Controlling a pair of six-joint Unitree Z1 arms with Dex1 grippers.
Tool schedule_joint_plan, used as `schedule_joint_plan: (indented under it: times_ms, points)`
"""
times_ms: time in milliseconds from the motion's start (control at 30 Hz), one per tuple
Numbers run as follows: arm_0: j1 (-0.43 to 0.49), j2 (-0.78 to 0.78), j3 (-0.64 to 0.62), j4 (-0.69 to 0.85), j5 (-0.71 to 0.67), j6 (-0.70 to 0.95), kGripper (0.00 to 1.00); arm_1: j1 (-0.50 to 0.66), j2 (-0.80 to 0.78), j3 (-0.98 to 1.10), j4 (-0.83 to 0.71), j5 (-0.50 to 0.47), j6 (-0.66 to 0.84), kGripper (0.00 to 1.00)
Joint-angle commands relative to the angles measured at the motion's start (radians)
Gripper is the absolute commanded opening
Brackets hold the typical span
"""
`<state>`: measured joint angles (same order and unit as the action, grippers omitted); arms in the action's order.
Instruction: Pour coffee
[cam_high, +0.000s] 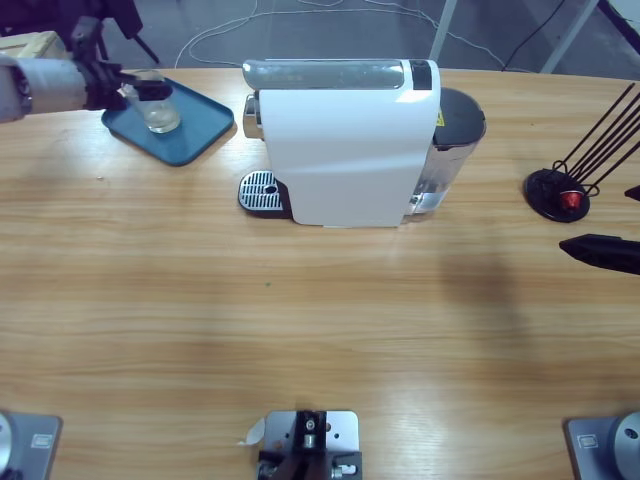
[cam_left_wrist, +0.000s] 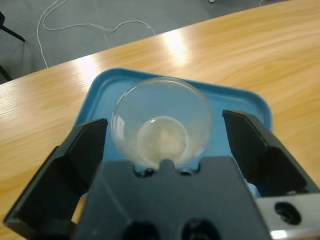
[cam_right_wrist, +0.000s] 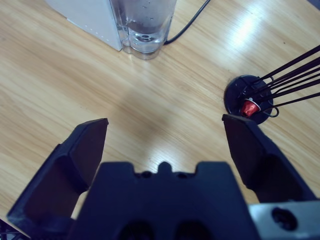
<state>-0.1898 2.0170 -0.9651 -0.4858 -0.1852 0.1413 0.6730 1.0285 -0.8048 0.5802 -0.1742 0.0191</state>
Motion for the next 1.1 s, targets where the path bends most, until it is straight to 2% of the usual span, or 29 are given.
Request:
schedule_joint_plan:
  times_ms: [33, 300, 433, 533, 633, 733, 833, 967, 1033, 1100]
  points:
    - [0.026, -0.412, 0.119, 0.151, -0.067, -0.122, 1.0, 0.008, 0.016, 0.029, -0.006, -0.053, 0.01, 1.0]
    - [-0.125, -0.908, 0.221, 0.497, -0.151, -0.187, 1.0, 0.008, -0.06, 0.024, 0.048, -0.089, 0.009, 1.0]
    - [-0.3, -1.029, 0.291, 0.638, -0.149, -0.184, 1.0, 0.008, -0.088, 0.024, 0.056, -0.084, 0.009, 1.0]
    - [-0.381, -1.098, 0.333, 0.733, -0.148, -0.168, 1.0, 0.008, -0.09, 0.024, 0.055, -0.084, 0.009, 1.0]
    - [-0.402, -1.173, 0.399, 0.779, -0.161, -0.161, 1.0, 0.008, -0.1, 0.025, 0.054, -0.085, 0.007, 1.0]
    - [-0.407, -1.282, 0.465, 0.762, -0.172, -0.16, 1.0, 0.008, -0.131, 0.03, 0.05, -0.076, 0.002, 0.999]
    - [-0.408, -1.298, 0.491, 0.735, -0.128, -0.162, 1.0, 0.008, -0.15, 0.034, 0.048, -0.072, -0.002, 0.989]
    - [-0.408, -1.274, 0.449, 0.772, -0.152, -0.168, 1.0, 0.008, -0.198, 0.047, 0.042, -0.073, 0.001, 0.996]
    - [-0.408, -1.29, 0.373, 0.884, -0.141, -0.17, 1.0, 0.008, -0.215, 0.053, 0.039, -0.073, 0.0, 0.996]
    - [-0.408, -1.316, 0.352, 0.944, -0.128, -0.165, 1.0, 0.008, -0.21, 0.053, 0.038, -0.073, 0.001, 0.996]
